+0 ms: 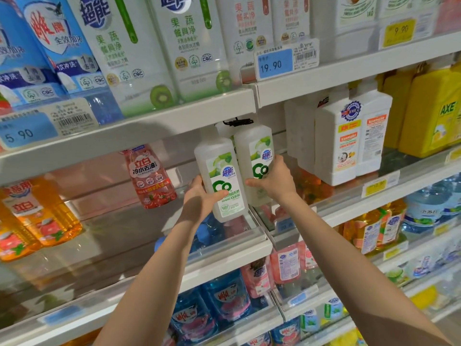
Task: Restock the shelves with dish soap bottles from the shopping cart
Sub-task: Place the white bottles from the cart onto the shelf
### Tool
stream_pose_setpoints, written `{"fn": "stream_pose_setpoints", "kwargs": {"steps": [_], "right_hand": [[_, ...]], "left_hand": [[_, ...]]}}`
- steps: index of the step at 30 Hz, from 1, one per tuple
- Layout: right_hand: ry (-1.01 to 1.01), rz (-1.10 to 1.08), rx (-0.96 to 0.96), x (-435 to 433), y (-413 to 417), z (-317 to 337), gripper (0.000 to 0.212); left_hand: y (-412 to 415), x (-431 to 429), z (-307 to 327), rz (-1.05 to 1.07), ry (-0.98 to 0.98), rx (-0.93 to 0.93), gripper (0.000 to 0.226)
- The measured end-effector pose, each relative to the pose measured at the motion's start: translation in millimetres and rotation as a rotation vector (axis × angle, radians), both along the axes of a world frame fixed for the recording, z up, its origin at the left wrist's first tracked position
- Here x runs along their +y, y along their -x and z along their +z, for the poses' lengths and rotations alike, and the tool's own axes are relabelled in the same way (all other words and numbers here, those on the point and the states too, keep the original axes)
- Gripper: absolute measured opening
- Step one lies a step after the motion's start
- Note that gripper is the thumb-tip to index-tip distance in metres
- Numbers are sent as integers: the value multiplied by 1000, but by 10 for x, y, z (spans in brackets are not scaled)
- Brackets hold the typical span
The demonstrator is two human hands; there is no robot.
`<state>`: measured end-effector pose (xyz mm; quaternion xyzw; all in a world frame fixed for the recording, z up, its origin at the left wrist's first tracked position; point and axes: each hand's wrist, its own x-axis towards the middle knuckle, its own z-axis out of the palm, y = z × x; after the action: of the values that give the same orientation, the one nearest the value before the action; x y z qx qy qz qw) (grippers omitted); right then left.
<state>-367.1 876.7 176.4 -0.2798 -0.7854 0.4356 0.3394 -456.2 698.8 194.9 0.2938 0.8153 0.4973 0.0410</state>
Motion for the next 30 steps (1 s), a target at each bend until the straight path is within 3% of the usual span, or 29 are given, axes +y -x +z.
{"fn": "stream_pose_setpoints", "kwargs": {"steps": [7,21,30], "right_hand": [[-100,0,-140,40,19,20,82],[-93,-63,-165,47,112,69,78],[38,-13,-153,-45,66,57,66]], "left_hand": [[51,76,27,8,49,62,48],[261,292,-46,121,59,92,53],[179,297,-110,133,186,146,51]]}}
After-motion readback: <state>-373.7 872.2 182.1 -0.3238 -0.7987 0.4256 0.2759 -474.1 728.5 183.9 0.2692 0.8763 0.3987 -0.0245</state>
